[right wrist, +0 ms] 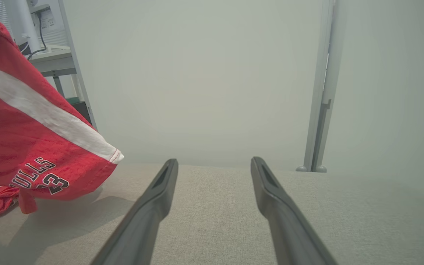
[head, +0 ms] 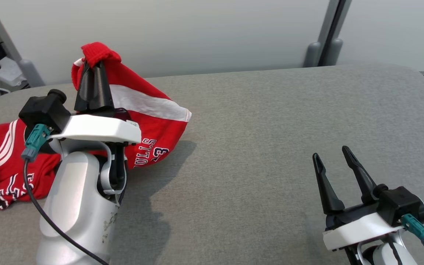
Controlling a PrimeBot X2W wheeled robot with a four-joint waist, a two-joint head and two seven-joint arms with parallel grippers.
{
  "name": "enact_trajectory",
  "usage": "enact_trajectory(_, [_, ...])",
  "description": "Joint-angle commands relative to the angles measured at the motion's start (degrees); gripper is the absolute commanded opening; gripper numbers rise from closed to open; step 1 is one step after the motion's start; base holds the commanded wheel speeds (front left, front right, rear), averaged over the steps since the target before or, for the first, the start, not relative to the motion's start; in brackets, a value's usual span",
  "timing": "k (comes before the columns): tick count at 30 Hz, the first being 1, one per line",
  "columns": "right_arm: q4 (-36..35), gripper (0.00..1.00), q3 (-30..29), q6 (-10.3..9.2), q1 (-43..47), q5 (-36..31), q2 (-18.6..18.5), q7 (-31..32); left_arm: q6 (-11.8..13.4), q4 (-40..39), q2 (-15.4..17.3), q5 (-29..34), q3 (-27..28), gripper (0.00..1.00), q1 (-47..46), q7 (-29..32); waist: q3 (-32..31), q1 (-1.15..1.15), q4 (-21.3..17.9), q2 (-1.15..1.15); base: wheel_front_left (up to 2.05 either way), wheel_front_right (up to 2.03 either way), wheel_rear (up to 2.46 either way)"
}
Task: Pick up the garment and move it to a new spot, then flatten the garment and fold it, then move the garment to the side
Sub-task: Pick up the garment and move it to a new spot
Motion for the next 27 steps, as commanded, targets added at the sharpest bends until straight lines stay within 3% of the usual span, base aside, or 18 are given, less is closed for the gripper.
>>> enact_trajectory(1, [-1.49, 1.00, 1.05, 0.08, 0.07, 0.24, 0.11, -0.77, -0.04, -1.10, 1.52, -1.36, 0.27, 0.00, -3.55, -0.27, -1.12, 0.00, -3.06, 0.00, 0.00, 0.00, 0.00])
enact_trajectory(15, [-0.98, 1.00, 2.26, 0.08, -0.29, 0.53, 0.52, -0.77, 2.31, 2.22, 1.51, -9.79, -9.76, 0.00, -8.87, -0.27, -0.77, 0.00, -14.02, 0.00, 0.00, 0.00, 0.00])
enact_trajectory(22, [-0.94, 1.00, 2.61, 0.08, -0.56, 0.75, 0.72, -0.77, 2.66, 5.62, 1.51, -11.42, -13.10, 0.00, -8.35, -0.27, -0.05, 0.00, -16.02, 0.00, 0.00, 0.00, 0.00])
enact_trajectory(27, [-0.65, 1.00, 2.80, 0.08, -0.82, 1.04, 0.87, -0.77, 1.60, 10.47, 1.51, -13.40, -15.22, 0.00, -6.70, -0.27, 1.06, 0.00, -16.12, 0.00, 0.00, 0.00, 0.00])
